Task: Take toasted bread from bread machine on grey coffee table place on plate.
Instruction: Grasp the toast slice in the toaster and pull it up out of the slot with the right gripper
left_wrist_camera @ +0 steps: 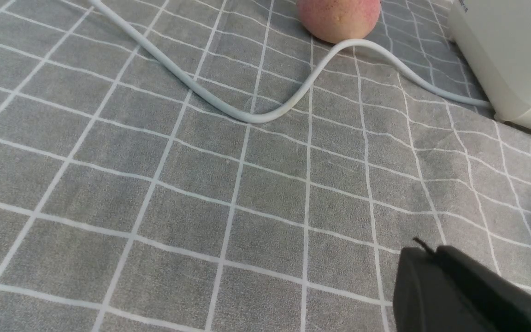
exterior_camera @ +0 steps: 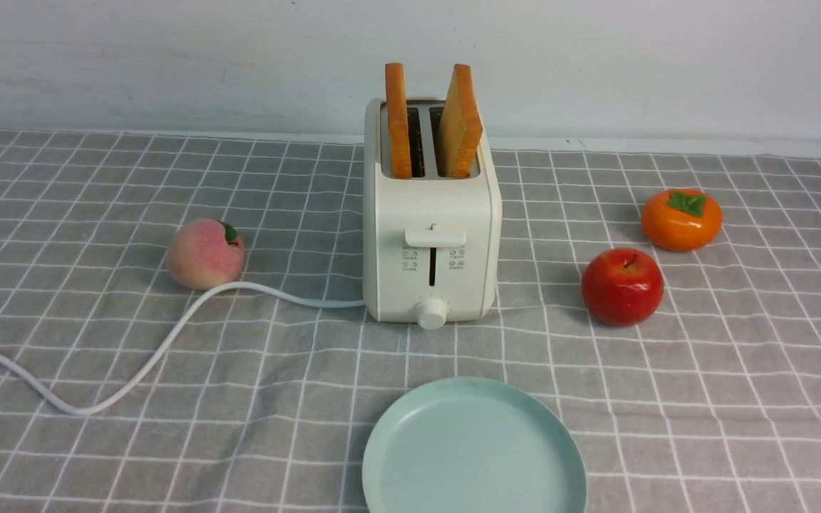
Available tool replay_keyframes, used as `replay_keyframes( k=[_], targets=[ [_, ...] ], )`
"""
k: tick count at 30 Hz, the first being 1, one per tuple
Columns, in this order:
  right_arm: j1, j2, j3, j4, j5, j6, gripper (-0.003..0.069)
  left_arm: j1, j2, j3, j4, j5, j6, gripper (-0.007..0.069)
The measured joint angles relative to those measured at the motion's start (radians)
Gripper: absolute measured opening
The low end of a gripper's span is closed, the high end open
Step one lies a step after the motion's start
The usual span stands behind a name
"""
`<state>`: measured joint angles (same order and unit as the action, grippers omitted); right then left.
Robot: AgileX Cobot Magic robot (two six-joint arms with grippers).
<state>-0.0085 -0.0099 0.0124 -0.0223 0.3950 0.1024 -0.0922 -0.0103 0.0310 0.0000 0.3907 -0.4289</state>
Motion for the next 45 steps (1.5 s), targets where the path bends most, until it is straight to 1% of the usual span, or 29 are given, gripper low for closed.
replay_keyframes(
  k=[8,11,14,16,17,18,19,22,25,27,28,29,31,32,33,35,38,45],
  targets=[
    [0.002,0.000,0.000,0.000,0.000,0.000,0.0240,0.000,0.000,0.000,0.000,-0.008,0.000,0.0017],
    [0.002,0.000,0.000,0.000,0.000,0.000,0.0240,0.000,0.000,0.000,-0.038,-0.055,-0.008,0.0017],
    [0.002,0.000,0.000,0.000,0.000,0.000,0.0240,0.000,0.000,0.000,-0.142,-0.138,-0.050,0.0017],
    [0.002,0.000,0.000,0.000,0.000,0.000,0.0240,0.000,0.000,0.000,-0.238,-0.215,-0.084,0.0017],
    [0.002,0.000,0.000,0.000,0.000,0.000,0.0240,0.000,0.000,0.000,-0.248,-0.223,-0.087,0.0017],
    [0.002,0.000,0.000,0.000,0.000,0.000,0.0240,0.000,0.000,0.000,-0.283,-0.255,-0.095,0.0019],
    [0.002,0.000,0.000,0.000,0.000,0.000,0.0240,0.000,0.000,0.000,-0.349,-0.313,-0.105,0.0021],
    [0.002,0.000,0.000,-0.004,0.000,0.000,0.0240,0.000,0.000,0.000,-0.446,-0.399,-0.110,0.0027],
    [0.002,0.000,0.003,0.001,-0.025,0.000,0.0240,0.000,0.000,0.000,-0.501,-0.456,-0.112,0.0028],
    [0.002,0.000,0.010,0.043,-0.077,0.006,0.0240,0.000,0.000,0.000,-0.518,-0.494,-0.112,0.0028],
    [0.002,0.000,0.012,0.103,-0.128,0.025,0.0240,0.000,0.000,0.000,-0.522,-0.515,-0.116,0.0028],
    [0.002,0.000,0.012,0.123,-0.137,0.032,0.0240,0.000,0.000,0.000,-0.522,-0.518,-0.117,0.0028],
    [0.002,0.000,0.012,0.198,-0.211,0.074,0.0240,0.000,0.000,0.000,-0.526,-0.546,-0.133,0.0028],
    [0.002,0.000,0.012,0.268,-0.269,0.102,0.0240,0.000,0.000,0.000,-0.527,-0.569,-0.147,0.0026],
    [0.002,0.000,0.012,0.320,-0.308,0.124,0.0240,0.000,0.000,0.000,-0.528,-0.583,-0.163,0.0016],
    [0.002,0.000,0.012,0.377,-0.384,0.142,0.0240,0.000,0.000,0.000,-0.526,-0.587,-0.176,-0.0007],
    [0.002,0.000,0.012,0.412,-0.449,0.148,0.0240,0.000,0.000,0.000,-0.505,-0.579,-0.180,-0.0014],
    [0.002,0.000,0.012,0.410,-0.455,0.147,0.0240,0.000,0.000,0.000,-0.430,-0.567,-0.180,-0.0014]
  ],
)
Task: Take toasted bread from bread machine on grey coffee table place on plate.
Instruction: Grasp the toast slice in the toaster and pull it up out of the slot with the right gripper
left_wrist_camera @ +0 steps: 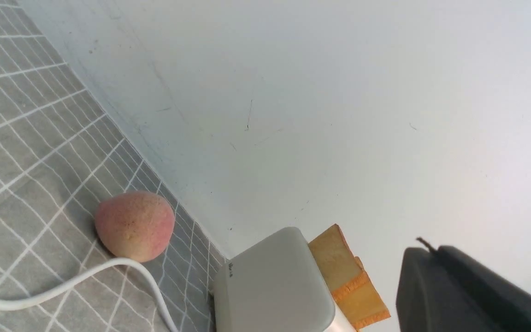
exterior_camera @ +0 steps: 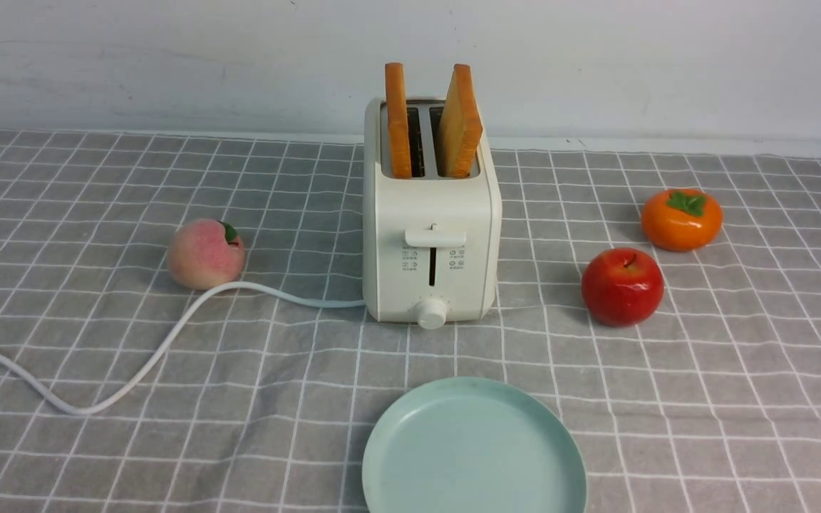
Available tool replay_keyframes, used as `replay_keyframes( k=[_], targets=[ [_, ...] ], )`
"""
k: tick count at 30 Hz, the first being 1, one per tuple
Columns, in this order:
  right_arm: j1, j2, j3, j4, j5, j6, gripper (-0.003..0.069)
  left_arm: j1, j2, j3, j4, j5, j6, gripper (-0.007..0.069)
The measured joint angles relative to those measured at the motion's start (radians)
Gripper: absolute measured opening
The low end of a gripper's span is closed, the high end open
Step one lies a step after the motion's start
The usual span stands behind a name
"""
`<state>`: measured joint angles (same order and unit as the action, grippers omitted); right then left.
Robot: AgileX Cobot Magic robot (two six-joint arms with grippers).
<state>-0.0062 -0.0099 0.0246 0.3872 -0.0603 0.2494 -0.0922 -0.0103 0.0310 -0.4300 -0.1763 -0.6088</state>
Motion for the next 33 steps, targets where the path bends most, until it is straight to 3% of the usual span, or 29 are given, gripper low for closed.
replay_keyframes(
  k=[4,8,13,15,18,20,22,26,27,33],
  targets=[
    [0.006,0.000,-0.065,0.044,0.007,0.133,0.0240,0.000,0.000,-0.079,0.050,0.082,0.028,-0.0014],
    [0.024,0.049,-0.308,-0.034,0.161,0.171,0.0240,0.000,0.028,-0.300,0.172,0.350,0.145,-0.0014],
    [0.030,0.346,-0.703,-0.164,0.597,0.088,0.0240,0.000,0.290,-0.592,0.286,0.785,0.201,-0.0014],
    [0.030,0.556,-0.878,-0.170,0.854,0.026,0.0240,0.000,0.443,-0.691,0.309,0.980,0.206,-0.0014],
    [0.030,0.782,-1.056,-0.127,1.120,-0.066,0.0238,0.000,0.616,-0.768,0.313,1.139,0.254,-0.0014],
    [0.030,0.837,-1.103,-0.101,1.164,-0.099,0.0235,0.000,0.655,-0.777,0.303,1.161,0.284,-0.0014],
    [0.030,1.018,-1.195,0.029,1.237,-0.222,0.0209,0.000,0.719,-0.779,0.221,1.171,0.384,-0.0014],
    [0.061,1.168,-1.259,0.152,1.238,-0.368,0.0165,0.000,0.726,-0.779,0.119,1.151,0.488,-0.0014],
    [0.107,1.257,-1.308,0.175,1.226,-0.421,0.0129,0.000,0.726,-0.781,0.068,1.144,0.544,-0.0014],
    [0.237,1.517,-1.509,0.164,1.121,-0.415,0.0104,0.000,0.725,-0.782,0.020,1.135,0.584,-0.0014]
  ],
)
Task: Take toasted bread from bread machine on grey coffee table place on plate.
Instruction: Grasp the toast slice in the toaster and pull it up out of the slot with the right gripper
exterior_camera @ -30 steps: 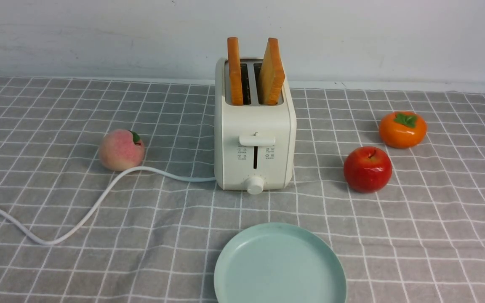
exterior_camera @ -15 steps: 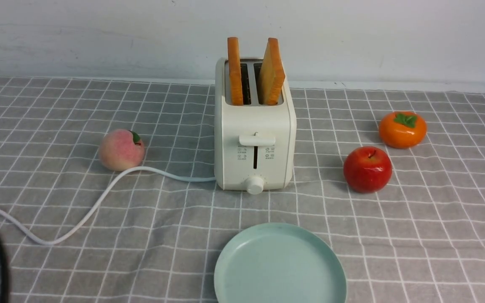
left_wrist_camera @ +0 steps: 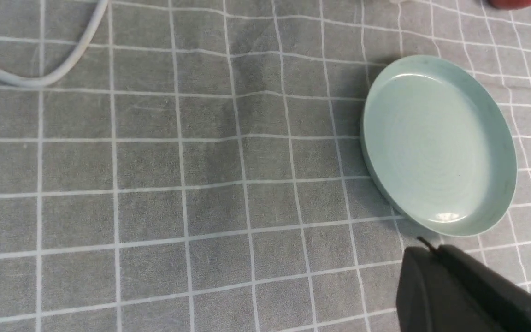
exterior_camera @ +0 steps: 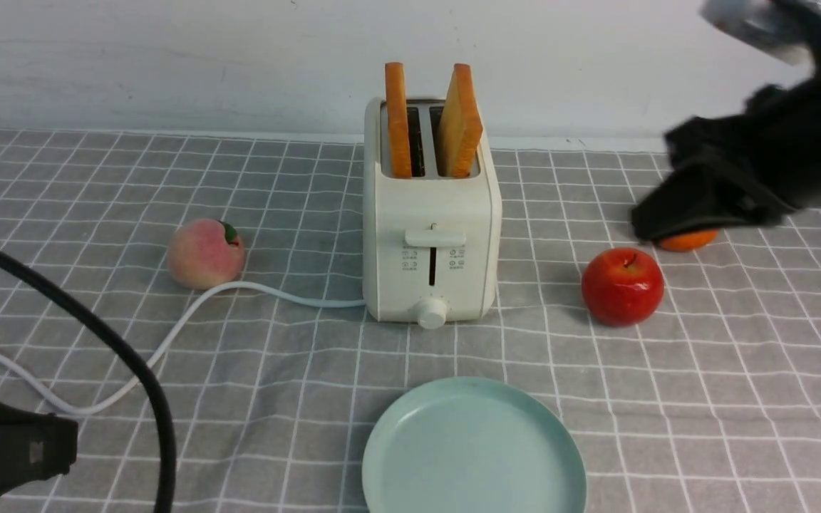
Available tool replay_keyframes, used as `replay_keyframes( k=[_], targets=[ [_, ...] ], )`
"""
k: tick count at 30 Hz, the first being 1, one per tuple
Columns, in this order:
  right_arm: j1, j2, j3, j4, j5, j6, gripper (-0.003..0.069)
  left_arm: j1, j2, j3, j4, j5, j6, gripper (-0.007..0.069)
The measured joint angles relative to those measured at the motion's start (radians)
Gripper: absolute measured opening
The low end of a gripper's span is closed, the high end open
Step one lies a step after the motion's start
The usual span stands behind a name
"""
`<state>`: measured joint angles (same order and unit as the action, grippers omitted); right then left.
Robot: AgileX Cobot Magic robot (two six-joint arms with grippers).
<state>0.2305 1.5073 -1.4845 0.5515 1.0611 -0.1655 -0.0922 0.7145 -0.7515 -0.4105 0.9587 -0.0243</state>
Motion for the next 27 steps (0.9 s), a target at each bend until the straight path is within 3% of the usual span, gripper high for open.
replay_keyframes(
  k=[4,9,10,11,13,16,20,22,23,24,25,26,27],
  targets=[
    [0.043,0.156,-0.155,-0.037,-0.023,0.002,0.0179,0.000,0.000,0.000,-0.003,0.021,-0.011,-0.0014],
    [0.086,0.382,-0.408,-0.094,-0.048,0.008,0.0424,0.000,-0.001,0.000,-0.004,0.041,-0.014,-0.0014],
    [0.086,0.382,-0.408,-0.094,-0.048,0.008,0.0424,0.000,-0.001,0.000,-0.004,0.041,-0.014,-0.0014],
    [0.093,0.451,-0.483,-0.100,-0.069,0.019,0.0501,0.000,-0.001,0.000,-0.004,0.041,-0.014,-0.0014],
    [0.096,0.507,-0.550,-0.104,-0.113,0.022,0.0569,0.000,-0.001,0.000,-0.003,0.041,-0.014,-0.0014],
    [0.096,0.579,-0.629,-0.115,-0.192,0.026,0.0606,0.000,-0.001,0.000,-0.002,0.041,-0.014,-0.0014],
    [0.096,0.634,-0.658,-0.118,-0.261,0.026,0.0559,0.000,-0.001,0.000,-0.001,0.041,-0.014,-0.0014],
    [0.100,0.664,-0.659,-0.112,-0.293,0.029,0.0427,0.000,-0.001,0.000,-0.001,0.041,-0.014,-0.0014],
    [0.101,0.670,-0.659,-0.101,-0.298,0.029,0.0325,0.000,-0.001,0.000,-0.001,0.041,-0.014,-0.0014],
    [0.102,0.670,-0.659,-0.096,-0.298,0.029,0.0306,0.000,-0.001,0.000,-0.001,0.041,-0.014,-0.0014],
    [0.104,0.669,-0.666,-0.092,-0.290,0.029,0.0165,0.000,-0.001,0.000,0.000,0.041,-0.014,-0.0014],
    [0.104,0.666,-0.678,-0.092,-0.283,0.029,0.0097,0.000,-0.001,0.000,0.001,0.041,-0.014,-0.0014],
    [0.104,0.656,-0.692,-0.100,-0.264,0.031,0.0076,0.000,-0.001,0.000,0.002,0.041,-0.014,-0.0014]
  ],
)
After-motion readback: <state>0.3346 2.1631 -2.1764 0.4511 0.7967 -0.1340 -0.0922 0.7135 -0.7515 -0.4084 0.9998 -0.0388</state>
